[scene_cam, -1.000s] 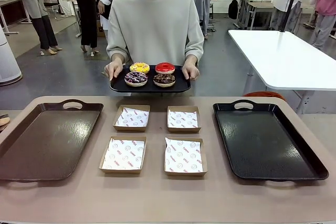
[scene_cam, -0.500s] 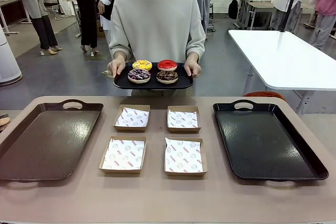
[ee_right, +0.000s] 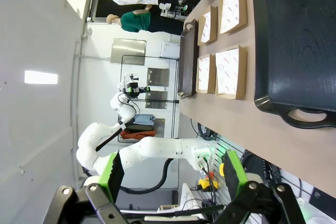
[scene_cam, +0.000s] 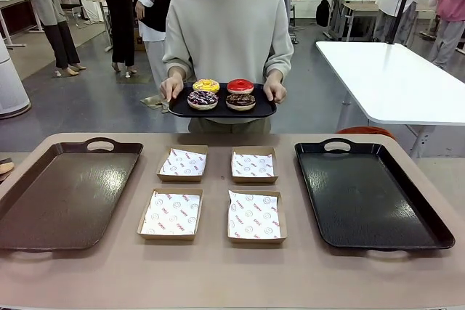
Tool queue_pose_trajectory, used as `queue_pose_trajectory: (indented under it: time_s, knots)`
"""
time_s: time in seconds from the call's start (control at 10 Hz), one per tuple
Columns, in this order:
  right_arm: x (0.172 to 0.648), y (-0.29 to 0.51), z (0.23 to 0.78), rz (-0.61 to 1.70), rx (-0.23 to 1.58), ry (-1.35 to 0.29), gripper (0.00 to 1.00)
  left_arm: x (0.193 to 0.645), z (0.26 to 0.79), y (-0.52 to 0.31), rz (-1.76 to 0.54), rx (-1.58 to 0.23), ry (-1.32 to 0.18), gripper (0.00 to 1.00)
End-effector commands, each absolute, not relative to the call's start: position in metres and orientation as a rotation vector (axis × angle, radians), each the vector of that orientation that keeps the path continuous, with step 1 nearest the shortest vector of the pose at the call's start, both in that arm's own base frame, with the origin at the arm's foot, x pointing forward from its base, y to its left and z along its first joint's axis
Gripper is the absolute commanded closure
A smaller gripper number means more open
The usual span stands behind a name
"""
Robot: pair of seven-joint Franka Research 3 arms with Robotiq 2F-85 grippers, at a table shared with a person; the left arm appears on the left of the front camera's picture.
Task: Individually package the donuts and arrange them on the tray.
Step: Pick up one Paper togo box.
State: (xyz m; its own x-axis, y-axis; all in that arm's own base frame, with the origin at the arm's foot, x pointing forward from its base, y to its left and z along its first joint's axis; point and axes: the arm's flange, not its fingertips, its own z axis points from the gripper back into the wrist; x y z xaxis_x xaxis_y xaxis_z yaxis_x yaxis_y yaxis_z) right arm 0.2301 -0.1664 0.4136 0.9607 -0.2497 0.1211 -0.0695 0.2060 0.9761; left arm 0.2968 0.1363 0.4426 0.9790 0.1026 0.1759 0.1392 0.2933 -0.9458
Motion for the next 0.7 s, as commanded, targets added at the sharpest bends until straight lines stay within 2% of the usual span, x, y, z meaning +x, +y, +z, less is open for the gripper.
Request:
queue_pose_trajectory:
  time_s: [0.0,0.2,0.6]
  knots:
    - [0.230,-0.167,0.414,-0.126,1.385,-0.286,0.00,0.317,0.489,0.087,-0.092,-1.047,-0.166,0.00]
    - [0.230,-0.167,0.414,-0.126,1.385,-0.286,0.00,0.344,0.512,0.033,-0.121,-0.867,-0.135,0.00]
    - [0.230,-0.167,0.414,-0.126,1.385,-0.286,0.00,0.370,0.475,-0.095,-0.143,-0.439,-0.108,0.00]
